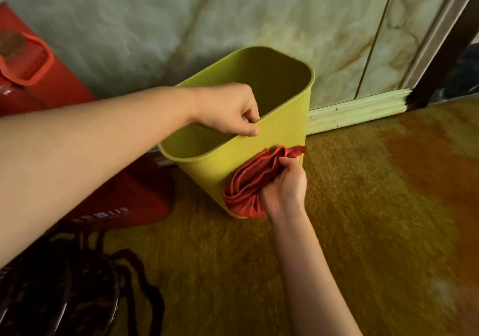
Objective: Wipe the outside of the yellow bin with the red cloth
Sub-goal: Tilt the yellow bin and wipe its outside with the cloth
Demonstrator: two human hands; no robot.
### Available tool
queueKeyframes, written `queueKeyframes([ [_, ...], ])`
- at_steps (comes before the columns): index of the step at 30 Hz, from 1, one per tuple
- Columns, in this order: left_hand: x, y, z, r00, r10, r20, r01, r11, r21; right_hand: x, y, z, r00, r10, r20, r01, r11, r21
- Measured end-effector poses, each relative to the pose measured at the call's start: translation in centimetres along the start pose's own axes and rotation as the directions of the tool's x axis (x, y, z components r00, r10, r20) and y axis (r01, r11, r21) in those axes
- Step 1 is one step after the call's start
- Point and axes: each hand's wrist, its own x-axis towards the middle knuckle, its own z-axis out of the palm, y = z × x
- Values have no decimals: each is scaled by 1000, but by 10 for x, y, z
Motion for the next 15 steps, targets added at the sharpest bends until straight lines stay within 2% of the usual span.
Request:
queueKeyframes([
  [2, -5, -5, -5, 999, -8, 41, 8, 1000, -18, -12, -2, -1, 995, 60, 82, -61, 998, 5],
  [5, -13, -11, -9, 997, -9, 72, 11, 999, -31, -37, 14, -2, 995, -66, 80, 83, 970, -230],
  [8, -20, -16, -7, 999, -28, 24, 28, 1000, -6, -50, 31, -5, 987, -101, 128, 138, 937, -321],
  [11, -39, -27, 1, 992, -80, -102, 84, 996, 36, -53, 26, -5, 979, -36, 199, 80, 972, -221],
  [15, -74, -49, 14, 969, -113, -220, 144, 981, 133, -53, 4, -1, 959, 87, 269, -100, 994, 36],
])
